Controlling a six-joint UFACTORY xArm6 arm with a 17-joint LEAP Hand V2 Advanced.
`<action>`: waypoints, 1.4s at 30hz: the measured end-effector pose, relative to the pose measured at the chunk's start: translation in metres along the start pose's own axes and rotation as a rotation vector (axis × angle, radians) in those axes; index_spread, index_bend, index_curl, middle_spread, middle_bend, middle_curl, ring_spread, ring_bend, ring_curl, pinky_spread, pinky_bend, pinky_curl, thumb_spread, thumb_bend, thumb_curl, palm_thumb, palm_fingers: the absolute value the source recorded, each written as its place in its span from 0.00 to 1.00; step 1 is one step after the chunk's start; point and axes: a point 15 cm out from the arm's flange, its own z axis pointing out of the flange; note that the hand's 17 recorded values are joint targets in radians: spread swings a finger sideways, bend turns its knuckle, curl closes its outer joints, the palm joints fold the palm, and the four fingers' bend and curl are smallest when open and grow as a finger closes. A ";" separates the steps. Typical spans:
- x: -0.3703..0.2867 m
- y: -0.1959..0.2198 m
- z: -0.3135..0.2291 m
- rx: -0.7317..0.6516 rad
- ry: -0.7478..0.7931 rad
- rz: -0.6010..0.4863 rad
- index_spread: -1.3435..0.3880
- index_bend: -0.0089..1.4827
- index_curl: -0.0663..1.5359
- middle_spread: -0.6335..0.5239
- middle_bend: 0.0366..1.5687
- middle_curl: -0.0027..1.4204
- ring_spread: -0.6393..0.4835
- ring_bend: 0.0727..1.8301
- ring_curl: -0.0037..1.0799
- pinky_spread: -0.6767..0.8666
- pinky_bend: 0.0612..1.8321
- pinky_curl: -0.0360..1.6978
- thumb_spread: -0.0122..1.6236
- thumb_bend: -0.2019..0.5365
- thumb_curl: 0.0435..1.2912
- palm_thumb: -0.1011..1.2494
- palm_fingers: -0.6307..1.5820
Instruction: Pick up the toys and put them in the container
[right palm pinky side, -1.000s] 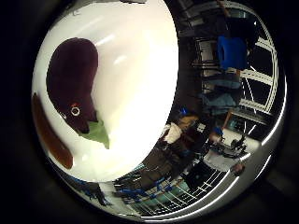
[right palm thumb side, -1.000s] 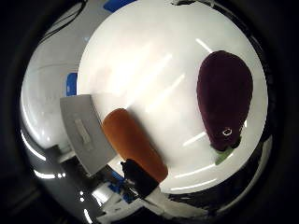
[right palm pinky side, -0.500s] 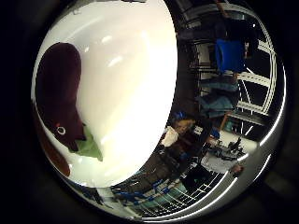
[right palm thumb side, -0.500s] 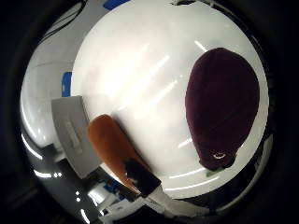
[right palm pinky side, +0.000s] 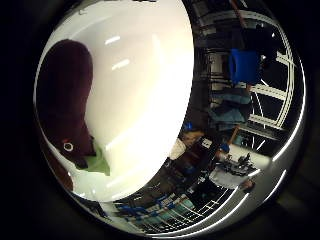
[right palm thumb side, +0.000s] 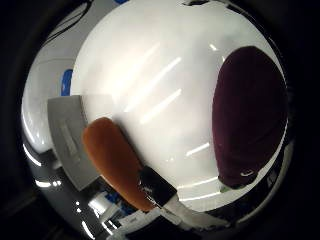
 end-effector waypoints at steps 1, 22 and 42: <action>-0.001 0.001 0.000 -0.001 0.000 -0.001 0.62 0.11 0.21 0.72 0.10 0.22 0.84 0.12 0.23 0.76 0.30 0.19 0.62 0.24 0.20 0.35 0.28; 0.000 0.018 0.002 -0.014 -0.004 0.057 0.68 0.11 0.21 0.57 0.19 0.27 0.75 0.20 0.27 0.77 0.27 0.17 0.64 0.25 0.20 0.43 0.39; 0.016 0.040 0.016 -0.106 0.030 0.069 0.68 0.11 0.23 0.55 0.18 0.29 0.73 0.22 0.26 0.77 0.34 0.17 0.65 0.25 0.21 0.50 0.39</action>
